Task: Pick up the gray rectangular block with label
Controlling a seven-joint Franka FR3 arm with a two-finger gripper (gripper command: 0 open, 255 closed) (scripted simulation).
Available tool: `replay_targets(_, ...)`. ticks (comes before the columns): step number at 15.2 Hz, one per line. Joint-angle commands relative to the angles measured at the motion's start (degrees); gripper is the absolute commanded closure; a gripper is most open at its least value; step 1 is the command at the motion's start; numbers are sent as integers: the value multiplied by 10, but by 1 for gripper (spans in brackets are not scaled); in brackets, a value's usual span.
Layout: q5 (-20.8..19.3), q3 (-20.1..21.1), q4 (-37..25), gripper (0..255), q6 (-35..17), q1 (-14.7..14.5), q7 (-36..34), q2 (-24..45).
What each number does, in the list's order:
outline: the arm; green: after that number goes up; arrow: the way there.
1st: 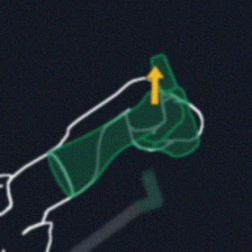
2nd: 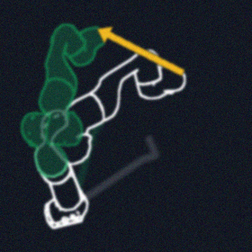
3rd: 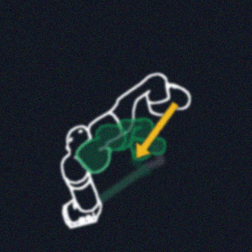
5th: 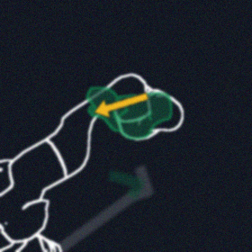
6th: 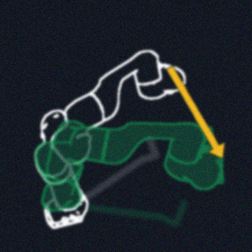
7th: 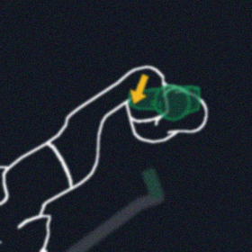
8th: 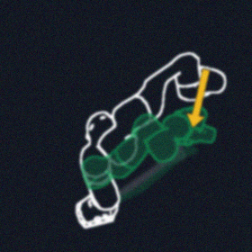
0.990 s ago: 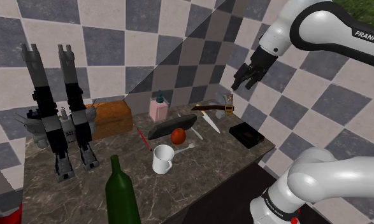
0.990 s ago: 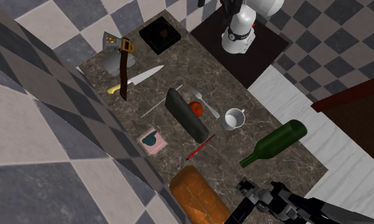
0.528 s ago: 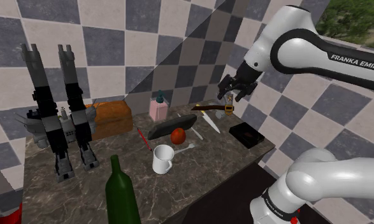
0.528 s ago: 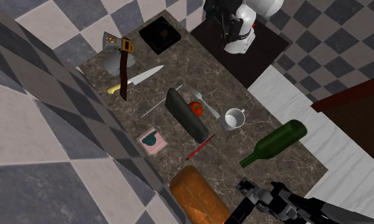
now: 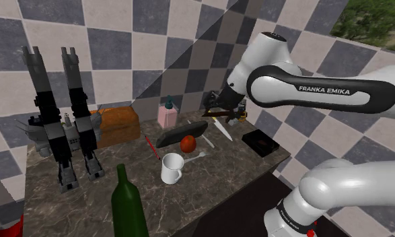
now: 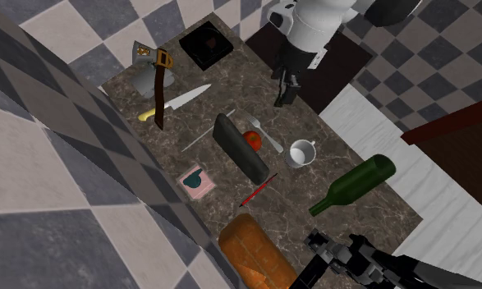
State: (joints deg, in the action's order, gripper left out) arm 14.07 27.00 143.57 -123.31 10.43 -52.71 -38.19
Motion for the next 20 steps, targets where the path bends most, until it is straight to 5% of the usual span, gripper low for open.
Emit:
replay_targets(1,4,42,1,0,-41,25,-77,29)
replay_targets(5,-17,137,-22,0,-112,96,-234,108)
replay_targets(9,-91,253,-63,0,-169,204,-418,203)
replay_targets(12,-218,370,-106,0,-192,322,-601,300)
replay_targets(14,-409,444,-148,0,-170,391,-791,425)
replay_targets(15,-492,431,-171,0,-146,373,-871,486)
replay_targets(16,-487,391,-168,0,-156,335,-869,481)
replay_targets(20,-537,354,-164,0,-168,300,-908,512)
